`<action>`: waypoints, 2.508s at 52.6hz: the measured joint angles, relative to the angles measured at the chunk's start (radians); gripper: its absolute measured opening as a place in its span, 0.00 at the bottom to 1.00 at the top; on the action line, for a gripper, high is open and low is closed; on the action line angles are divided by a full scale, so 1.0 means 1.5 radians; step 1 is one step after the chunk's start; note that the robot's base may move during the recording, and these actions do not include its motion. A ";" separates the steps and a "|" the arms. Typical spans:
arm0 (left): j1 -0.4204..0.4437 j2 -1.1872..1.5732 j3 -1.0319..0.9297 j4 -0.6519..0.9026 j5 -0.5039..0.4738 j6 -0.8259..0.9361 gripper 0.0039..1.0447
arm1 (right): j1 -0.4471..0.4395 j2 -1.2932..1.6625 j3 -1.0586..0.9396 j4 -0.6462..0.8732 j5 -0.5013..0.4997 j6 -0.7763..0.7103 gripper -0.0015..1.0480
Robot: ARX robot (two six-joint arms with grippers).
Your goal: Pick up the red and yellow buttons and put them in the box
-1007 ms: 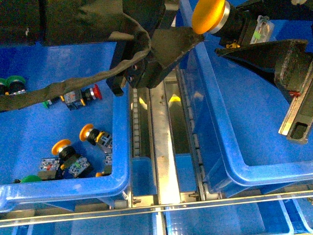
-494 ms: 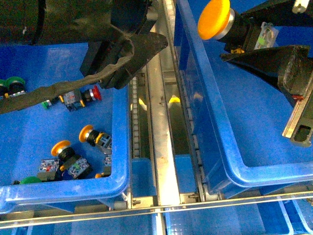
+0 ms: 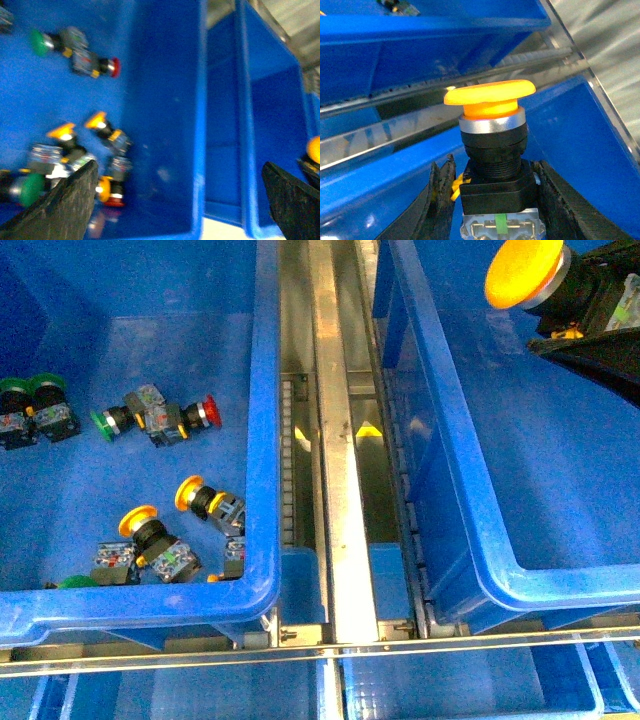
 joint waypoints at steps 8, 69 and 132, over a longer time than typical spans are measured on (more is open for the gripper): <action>0.093 -0.156 -0.026 -0.130 0.032 0.097 0.93 | -0.011 -0.025 0.000 -0.025 0.001 0.004 0.38; 0.138 -0.538 -0.201 -0.096 -0.124 0.424 0.02 | -0.058 -0.232 -0.052 -0.160 0.016 0.161 0.38; 0.138 -0.538 -0.201 -0.095 -0.123 0.426 0.02 | -0.158 0.047 0.066 -0.039 -0.010 0.226 0.38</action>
